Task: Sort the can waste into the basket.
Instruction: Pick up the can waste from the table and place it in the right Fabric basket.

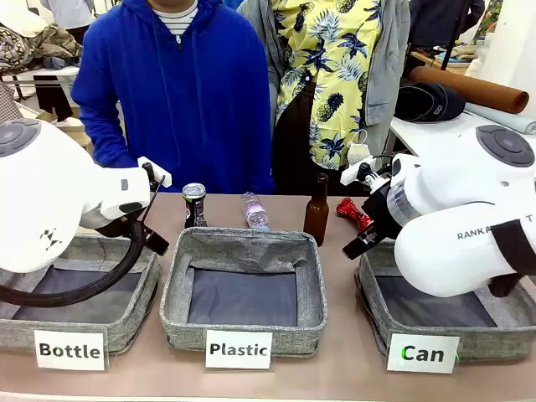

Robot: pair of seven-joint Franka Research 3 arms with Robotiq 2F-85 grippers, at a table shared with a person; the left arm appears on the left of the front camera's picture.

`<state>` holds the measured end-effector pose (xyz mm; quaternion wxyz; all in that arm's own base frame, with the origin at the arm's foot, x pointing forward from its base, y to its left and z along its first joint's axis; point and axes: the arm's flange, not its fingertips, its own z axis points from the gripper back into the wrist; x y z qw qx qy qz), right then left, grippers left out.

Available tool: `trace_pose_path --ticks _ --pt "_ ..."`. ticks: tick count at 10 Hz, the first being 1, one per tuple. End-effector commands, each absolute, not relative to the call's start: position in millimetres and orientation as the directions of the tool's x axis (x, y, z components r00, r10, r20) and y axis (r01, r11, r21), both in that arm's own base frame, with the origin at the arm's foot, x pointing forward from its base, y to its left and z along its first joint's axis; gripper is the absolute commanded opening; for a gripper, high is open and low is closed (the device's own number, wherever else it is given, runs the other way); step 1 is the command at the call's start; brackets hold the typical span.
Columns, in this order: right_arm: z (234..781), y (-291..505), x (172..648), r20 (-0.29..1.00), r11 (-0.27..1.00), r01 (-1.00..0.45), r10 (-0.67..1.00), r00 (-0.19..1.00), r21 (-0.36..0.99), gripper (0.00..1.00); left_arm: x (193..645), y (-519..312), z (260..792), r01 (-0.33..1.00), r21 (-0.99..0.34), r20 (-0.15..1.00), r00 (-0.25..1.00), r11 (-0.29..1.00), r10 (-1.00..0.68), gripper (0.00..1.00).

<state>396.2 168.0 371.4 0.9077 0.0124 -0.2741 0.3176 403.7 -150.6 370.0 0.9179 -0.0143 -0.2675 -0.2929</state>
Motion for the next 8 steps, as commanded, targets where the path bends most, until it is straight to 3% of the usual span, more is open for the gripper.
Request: trace_pose_path --ticks 1,8 --pt "371.4 168.0 396.2 0.505 0.798 -0.583 0.570 0.648 -0.152 1.00 403.6 -150.6 370.0 0.545 0.131 0.499 0.685 0.828 -0.530 1.00" --pt "371.4 168.0 396.2 0.505 0.798 -0.583 0.570 0.648 -0.152 1.00 403.6 -150.6 370.0 0.545 0.131 0.499 0.685 0.828 -0.530 1.00"
